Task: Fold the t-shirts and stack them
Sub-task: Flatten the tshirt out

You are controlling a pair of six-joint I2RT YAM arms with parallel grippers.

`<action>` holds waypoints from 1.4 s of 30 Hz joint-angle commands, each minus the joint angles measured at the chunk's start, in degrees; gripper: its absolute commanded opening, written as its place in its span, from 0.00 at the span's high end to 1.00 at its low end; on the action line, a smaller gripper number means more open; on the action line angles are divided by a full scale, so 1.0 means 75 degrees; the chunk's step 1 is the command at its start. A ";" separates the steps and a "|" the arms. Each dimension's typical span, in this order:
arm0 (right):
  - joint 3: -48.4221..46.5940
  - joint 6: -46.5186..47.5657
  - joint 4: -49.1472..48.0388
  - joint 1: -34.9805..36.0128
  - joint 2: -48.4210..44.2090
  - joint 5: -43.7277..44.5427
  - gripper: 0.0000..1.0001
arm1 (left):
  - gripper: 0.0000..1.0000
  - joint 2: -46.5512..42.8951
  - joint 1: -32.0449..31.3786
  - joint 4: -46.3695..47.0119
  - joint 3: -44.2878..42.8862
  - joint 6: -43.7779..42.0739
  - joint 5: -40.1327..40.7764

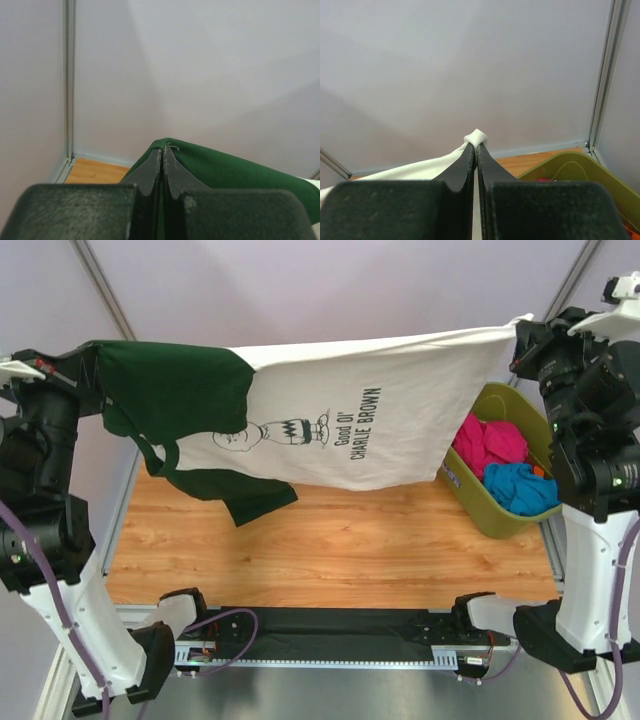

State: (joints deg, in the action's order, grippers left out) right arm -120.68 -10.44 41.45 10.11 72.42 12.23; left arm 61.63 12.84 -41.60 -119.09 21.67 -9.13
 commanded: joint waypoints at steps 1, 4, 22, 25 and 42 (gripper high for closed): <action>0.0293 0.0114 0.0145 -0.0071 -0.0608 0.0233 1.00 | 1.00 -0.0435 0.0104 -0.0637 -0.0726 -0.0159 0.0385; 0.0505 0.0044 0.0401 -0.0071 -0.1031 0.0163 1.00 | 1.00 -0.0669 0.0116 -0.1236 -0.0961 -0.0007 0.0338; 0.1500 -0.0272 0.0146 -0.0071 -0.0905 0.0010 1.00 | 1.00 -0.0448 0.0116 -0.0935 0.0068 0.0802 0.0233; 0.1770 -0.0273 -0.0381 -0.0071 -0.0552 0.0080 1.00 | 1.00 -0.0062 0.0116 -0.0384 0.0374 0.0720 0.0185; -0.1945 0.0466 -0.0323 -0.0071 0.3422 0.0209 1.00 | 1.00 0.2752 0.0104 0.1471 -0.0984 0.0908 -0.0307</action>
State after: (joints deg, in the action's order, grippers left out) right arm -131.48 -9.76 40.05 10.07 99.72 10.63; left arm 84.44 13.02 -35.94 -121.23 29.26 -12.86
